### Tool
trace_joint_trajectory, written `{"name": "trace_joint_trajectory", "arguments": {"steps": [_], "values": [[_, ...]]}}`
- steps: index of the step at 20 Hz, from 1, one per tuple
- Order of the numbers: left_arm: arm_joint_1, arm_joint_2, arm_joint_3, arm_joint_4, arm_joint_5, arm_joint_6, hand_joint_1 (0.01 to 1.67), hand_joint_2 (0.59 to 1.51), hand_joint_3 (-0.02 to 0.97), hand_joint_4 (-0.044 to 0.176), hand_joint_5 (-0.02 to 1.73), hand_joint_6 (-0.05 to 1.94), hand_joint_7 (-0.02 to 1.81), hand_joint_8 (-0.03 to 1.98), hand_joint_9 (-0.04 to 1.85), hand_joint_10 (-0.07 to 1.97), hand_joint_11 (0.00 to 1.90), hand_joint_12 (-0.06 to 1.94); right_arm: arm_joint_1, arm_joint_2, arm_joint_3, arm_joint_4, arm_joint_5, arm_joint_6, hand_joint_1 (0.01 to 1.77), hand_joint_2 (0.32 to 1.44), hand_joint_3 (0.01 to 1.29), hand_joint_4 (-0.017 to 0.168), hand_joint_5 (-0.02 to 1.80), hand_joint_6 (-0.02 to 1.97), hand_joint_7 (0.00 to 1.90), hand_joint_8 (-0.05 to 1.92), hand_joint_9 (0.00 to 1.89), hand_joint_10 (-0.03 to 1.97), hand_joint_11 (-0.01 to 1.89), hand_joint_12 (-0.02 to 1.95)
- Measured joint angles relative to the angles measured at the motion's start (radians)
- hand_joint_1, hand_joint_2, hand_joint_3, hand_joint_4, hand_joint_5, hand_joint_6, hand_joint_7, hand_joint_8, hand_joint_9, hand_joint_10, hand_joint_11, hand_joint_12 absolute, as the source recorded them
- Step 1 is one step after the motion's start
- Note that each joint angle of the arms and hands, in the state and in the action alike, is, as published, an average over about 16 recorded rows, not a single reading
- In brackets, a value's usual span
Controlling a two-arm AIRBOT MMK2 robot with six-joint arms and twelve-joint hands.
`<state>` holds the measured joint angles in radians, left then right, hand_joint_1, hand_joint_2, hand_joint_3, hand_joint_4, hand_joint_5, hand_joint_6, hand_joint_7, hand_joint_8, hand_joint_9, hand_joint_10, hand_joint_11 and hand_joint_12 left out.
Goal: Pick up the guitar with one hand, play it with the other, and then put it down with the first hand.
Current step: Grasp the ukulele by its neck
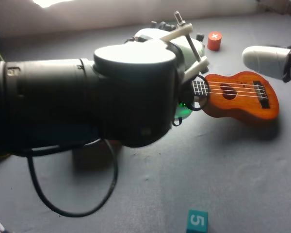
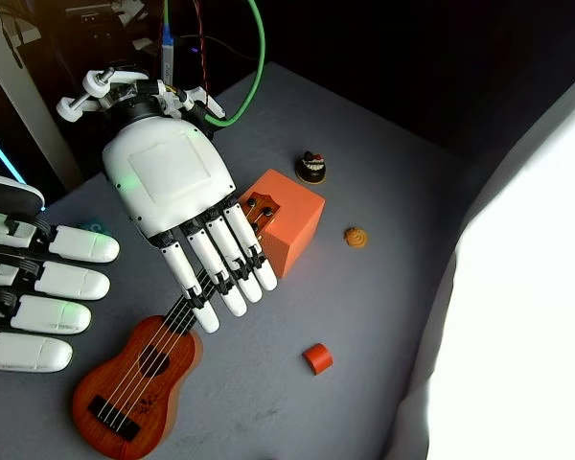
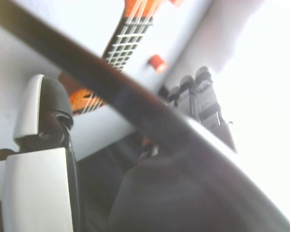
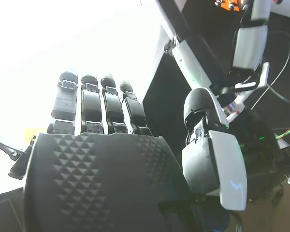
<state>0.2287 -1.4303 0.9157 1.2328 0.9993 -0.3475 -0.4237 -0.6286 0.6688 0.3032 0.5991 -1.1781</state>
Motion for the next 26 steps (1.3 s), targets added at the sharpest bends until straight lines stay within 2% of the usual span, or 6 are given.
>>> {"name": "trace_joint_trajectory", "arguments": {"steps": [7,12,18,26], "values": [[0.061,-0.057,0.041,0.078,0.017,-0.046,1.14,1.022,0.015,0.074,0.02,-0.01,0.01,-0.01,0.02,0.02,0.02,-0.01,0.003,0.0,0.015,-0.081,0.001,0.105,0.16,1.29,0.02,-0.005,0.03,0.02,0.03,0.01,0.02,0.0,0.02,0.0],[0.096,-0.083,0.077,0.125,0.029,-0.074,1.14,1.024,0.015,0.077,0.02,-0.01,0.01,-0.01,0.02,0.02,0.02,-0.01,0.003,0.0,0.018,-0.092,0.001,0.116,0.16,1.29,0.02,-0.005,0.03,0.02,0.03,0.01,0.02,0.0,0.02,0.0],[0.13,-0.095,0.115,0.16,0.035,-0.094,1.12,1.028,0.015,0.08,0.02,-0.01,0.01,-0.01,0.02,0.02,0.02,-0.01,0.003,0.0,0.017,-0.094,0.0,0.116,0.16,1.29,0.02,-0.005,0.03,0.02,0.03,0.01,0.02,0.0,0.02,0.0],[0.167,-0.105,0.151,0.179,0.037,-0.098,1.09,1.031,0.015,0.077,0.01,-0.01,0.02,-0.01,0.01,0.02,0.02,-0.01,0.003,0.0,0.017,-0.095,-0.002,0.116,0.16,1.29,0.02,-0.005,0.04,0.02,0.04,0.01,0.02,0.0,0.02,0.0]]}}
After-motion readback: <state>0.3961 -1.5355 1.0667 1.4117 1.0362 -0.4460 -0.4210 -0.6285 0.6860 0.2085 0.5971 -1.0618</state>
